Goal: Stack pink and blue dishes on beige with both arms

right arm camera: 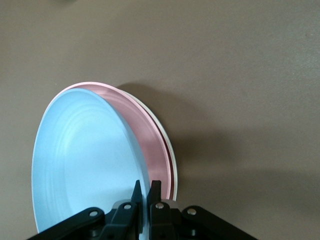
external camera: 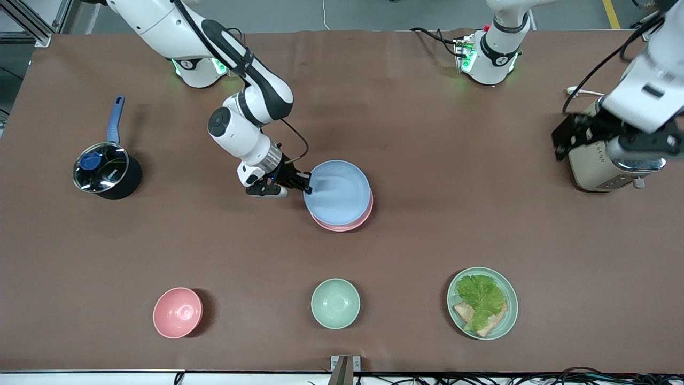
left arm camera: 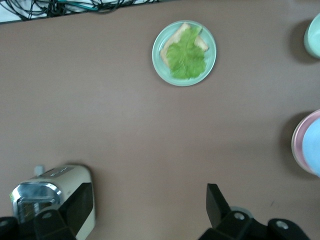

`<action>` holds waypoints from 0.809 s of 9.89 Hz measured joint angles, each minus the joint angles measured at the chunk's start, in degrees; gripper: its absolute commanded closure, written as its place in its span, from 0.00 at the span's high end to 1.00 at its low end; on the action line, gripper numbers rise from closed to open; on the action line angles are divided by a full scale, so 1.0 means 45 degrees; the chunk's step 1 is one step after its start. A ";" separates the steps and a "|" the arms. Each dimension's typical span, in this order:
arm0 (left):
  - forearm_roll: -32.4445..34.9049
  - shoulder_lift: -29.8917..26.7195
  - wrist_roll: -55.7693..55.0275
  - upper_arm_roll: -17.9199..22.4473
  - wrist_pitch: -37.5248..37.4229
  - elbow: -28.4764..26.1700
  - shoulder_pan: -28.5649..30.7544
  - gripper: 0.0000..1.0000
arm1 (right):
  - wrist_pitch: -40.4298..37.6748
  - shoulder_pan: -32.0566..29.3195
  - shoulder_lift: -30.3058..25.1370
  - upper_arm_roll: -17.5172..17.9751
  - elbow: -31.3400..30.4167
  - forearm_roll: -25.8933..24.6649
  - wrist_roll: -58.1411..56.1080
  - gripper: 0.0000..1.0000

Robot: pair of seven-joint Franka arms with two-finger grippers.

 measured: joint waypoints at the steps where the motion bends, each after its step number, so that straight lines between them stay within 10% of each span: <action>1: -0.0361 -0.0506 0.0624 0.1470 -0.0230 -0.0478 -0.0908 1.00 | 0.0005 0.0000 0.0035 -0.0002 0.0000 0.0000 -0.0001 0.12; 5: -0.0829 -0.1599 0.1295 0.3738 -0.0362 -0.1617 -0.1959 1.00 | 0.0123 -0.0004 0.0185 -0.0014 0.0009 0.0000 -0.0002 0.90; 8: -0.0843 -0.1733 0.1291 0.3744 -0.0361 -0.1538 -0.1970 1.00 | -0.0382 -0.0241 -0.0313 -0.0060 0.0413 -0.0002 -0.0067 1.00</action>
